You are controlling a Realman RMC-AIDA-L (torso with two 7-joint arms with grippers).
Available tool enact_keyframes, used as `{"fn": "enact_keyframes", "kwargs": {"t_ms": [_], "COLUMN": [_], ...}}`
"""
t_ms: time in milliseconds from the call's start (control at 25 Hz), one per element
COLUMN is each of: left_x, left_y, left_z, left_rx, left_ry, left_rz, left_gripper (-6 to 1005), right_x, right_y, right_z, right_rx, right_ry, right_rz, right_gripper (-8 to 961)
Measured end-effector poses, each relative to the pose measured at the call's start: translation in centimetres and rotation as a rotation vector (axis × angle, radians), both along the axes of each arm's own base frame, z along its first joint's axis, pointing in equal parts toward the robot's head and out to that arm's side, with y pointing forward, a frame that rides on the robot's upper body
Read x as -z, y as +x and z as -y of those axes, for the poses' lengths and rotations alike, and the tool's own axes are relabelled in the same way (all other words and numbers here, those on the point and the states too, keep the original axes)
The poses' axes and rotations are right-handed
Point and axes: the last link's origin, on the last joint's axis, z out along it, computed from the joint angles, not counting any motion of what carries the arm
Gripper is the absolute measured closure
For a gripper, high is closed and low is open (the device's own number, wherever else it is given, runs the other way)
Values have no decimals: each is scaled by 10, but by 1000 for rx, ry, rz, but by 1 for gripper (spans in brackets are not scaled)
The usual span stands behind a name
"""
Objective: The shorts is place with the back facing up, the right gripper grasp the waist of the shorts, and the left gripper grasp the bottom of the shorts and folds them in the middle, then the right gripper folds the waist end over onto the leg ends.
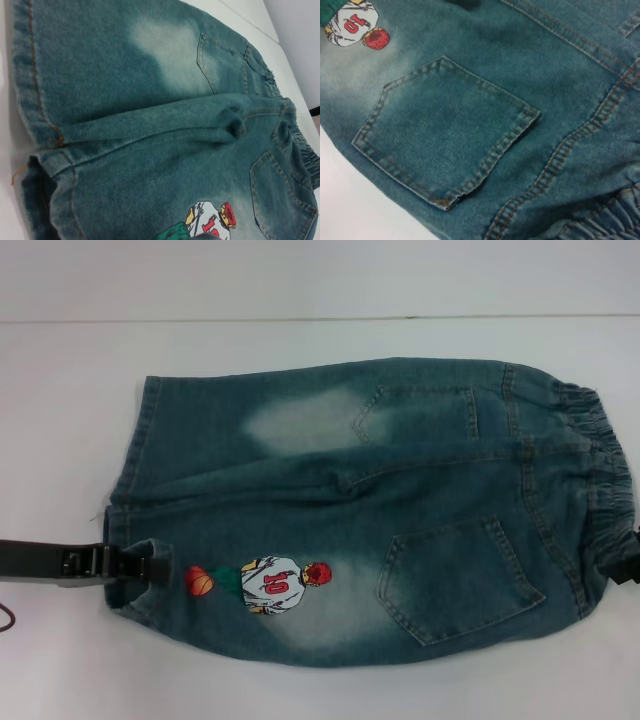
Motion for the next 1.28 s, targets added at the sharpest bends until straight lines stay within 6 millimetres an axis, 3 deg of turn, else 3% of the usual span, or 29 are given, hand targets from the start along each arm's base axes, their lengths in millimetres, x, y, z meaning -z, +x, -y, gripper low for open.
{"fn": "enact_keyframes", "kwargs": {"t_ms": [480, 720, 880, 1080, 1280], "left_x": [-1, -6, -12, -18, -21], "left_y": [0, -1, -2, 5, 8], "left_z": [-1, 1, 0, -16, -38], "left_rx": [0, -16, -29, -15, -30], "left_ry": [3, 20, 51, 121, 239], "left_rz": [-2, 27, 57, 82, 78], "left_gripper": [979, 979, 979, 979, 979], "right_x": [-1, -5, -18, -35, -41], "right_y": [5, 13, 17, 25, 36], "right_z": [3, 14, 24, 28, 24], "right_rx": [12, 31, 36, 45, 72], "right_ry": [3, -10, 18, 147, 316], "right_rz": [3, -22, -117, -242, -385], "right_gripper": [797, 863, 907, 901, 895]}}
